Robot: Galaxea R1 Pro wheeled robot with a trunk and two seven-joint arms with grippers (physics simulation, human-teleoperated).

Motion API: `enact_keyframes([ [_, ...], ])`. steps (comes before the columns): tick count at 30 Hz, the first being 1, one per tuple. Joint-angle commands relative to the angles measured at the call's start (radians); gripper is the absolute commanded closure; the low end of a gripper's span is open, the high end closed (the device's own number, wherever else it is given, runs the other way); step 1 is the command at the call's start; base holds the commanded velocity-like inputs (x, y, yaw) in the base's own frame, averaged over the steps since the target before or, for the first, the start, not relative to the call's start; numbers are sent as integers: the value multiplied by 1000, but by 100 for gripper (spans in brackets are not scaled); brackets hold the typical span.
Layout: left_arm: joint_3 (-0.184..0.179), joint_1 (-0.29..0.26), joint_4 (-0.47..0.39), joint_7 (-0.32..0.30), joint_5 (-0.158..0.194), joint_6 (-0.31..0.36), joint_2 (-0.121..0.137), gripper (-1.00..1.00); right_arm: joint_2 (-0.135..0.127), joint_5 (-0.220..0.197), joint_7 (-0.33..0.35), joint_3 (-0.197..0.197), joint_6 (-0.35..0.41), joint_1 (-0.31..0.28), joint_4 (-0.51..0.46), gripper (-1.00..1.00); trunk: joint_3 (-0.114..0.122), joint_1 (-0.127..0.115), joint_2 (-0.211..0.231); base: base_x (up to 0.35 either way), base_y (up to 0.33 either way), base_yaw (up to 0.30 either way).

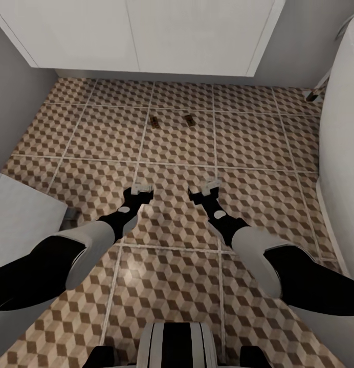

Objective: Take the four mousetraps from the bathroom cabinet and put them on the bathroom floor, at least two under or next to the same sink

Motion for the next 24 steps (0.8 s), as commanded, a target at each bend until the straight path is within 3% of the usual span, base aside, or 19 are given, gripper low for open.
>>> enact_keyframes([
  [1, -9, 4, 8, 1, 9, -18, -1, -100, 0, 6, -10, 8, -8, 7, 1, -100, 3, -1, 0, 0, 0, 0],
  [13, -9, 104, 19, -1, 9, -144, -9, -100, -11, 4, -10, 8, -107, 88, 2, -100, 50, -6, 3, 0, 0, 0],
  [24, -8, 189, 20, -2, 10, -239, -6, -100, -24, 4, -9, 8, -127, 146, 2, -100, 92, -11, 5, 0, 0, 0],
])
